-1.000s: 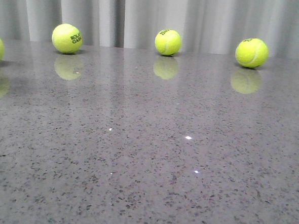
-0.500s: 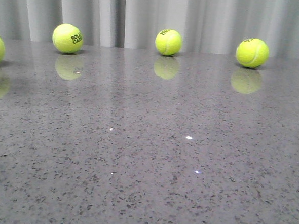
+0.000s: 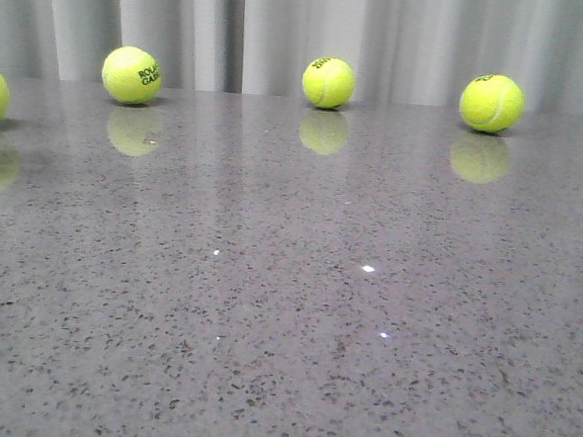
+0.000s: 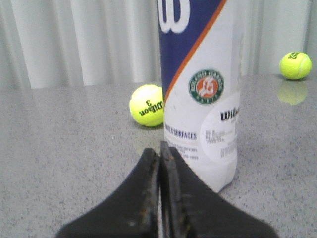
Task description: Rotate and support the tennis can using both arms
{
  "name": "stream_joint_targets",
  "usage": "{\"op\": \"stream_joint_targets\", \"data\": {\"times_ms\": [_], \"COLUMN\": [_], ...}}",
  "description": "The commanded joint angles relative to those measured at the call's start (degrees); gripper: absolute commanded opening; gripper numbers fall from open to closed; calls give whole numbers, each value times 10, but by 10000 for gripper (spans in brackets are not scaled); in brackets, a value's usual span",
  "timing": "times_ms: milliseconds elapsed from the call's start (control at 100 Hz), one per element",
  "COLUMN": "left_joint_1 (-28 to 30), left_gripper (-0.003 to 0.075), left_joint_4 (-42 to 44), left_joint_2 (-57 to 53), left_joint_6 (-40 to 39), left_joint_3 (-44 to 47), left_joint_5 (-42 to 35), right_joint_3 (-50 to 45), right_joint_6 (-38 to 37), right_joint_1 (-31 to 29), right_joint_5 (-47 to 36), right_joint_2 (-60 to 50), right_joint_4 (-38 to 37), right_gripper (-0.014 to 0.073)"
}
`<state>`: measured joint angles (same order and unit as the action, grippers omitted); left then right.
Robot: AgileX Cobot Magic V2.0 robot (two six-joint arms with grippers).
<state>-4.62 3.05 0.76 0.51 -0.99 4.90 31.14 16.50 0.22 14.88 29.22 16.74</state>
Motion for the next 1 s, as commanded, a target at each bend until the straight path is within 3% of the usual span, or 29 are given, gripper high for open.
{"op": "stream_joint_targets", "data": {"times_ms": [0, 990], "left_joint_1": [1, 1], "left_gripper": [-21, -21], "left_joint_4": [-7, 0], "left_joint_2": [-12, -33], "left_joint_6": [-5, -5], "left_joint_3": [7, 35], "left_joint_5": [-69, -76], "right_joint_3": [14, 14], "right_joint_6": [0, 0], "right_joint_1": [-5, -5], "right_joint_5": [-46, -46], "right_joint_2": [0, 0], "right_joint_4": [6, 6], "right_gripper": [-68, -68]}}
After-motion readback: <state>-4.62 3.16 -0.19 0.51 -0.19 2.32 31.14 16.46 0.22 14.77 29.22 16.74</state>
